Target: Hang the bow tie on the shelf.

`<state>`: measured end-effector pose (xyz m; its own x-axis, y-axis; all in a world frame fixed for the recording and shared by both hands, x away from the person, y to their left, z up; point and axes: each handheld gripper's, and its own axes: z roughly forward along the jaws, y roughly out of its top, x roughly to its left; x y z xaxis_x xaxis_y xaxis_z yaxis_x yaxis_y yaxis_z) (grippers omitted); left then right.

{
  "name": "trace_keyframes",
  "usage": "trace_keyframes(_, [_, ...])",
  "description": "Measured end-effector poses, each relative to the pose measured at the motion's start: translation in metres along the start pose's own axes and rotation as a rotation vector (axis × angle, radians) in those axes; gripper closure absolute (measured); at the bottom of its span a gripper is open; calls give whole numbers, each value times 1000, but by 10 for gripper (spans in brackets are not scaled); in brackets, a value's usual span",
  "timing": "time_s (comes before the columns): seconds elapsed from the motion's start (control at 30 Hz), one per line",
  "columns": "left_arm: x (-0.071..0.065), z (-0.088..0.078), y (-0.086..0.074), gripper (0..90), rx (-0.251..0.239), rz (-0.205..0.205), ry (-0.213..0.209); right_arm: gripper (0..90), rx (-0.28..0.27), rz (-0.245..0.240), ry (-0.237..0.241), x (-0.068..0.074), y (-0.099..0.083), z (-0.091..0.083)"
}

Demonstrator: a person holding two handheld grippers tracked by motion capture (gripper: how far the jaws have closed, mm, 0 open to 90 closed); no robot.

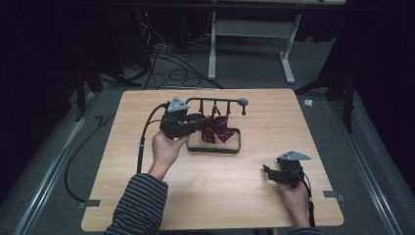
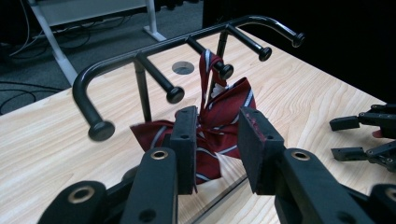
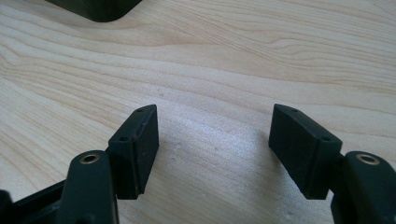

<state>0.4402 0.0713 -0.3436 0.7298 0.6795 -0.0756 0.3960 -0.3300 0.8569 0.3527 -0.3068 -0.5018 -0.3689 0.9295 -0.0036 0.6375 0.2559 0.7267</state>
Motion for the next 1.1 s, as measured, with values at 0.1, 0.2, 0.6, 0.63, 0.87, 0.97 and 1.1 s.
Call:
trace_keyframes(0.1, [1, -3, -2, 677, 5, 4, 4, 344, 0, 2, 0, 0, 0, 0])
trace_keyframes(0.2, [1, -7, -3, 674, 1, 1, 6, 345, 0, 2, 0, 0, 0, 0])
trace_keyframes(0.6, [5, -13, -16, 669, 9, -8, 28, 344, 0, 1, 1, 0, 0, 0])
trace_keyframes(0.63, [5, -13, -18, 668, 11, -13, 26, 344, -1, 1, 2, 0, 0, 0])
trace_keyframes(0.87, [8, -15, -27, 664, 21, -26, 27, 344, 0, 1, 0, 0, 0, 0])
trace_keyframes(0.97, [9, -18, -30, 663, 13, -38, 27, 344, 0, 2, 0, 0, 0, 0])
trace_keyframes(1.1, [11, -22, -35, 660, 3, -56, 26, 345, -1, -3, 0, 0, 0, 0])
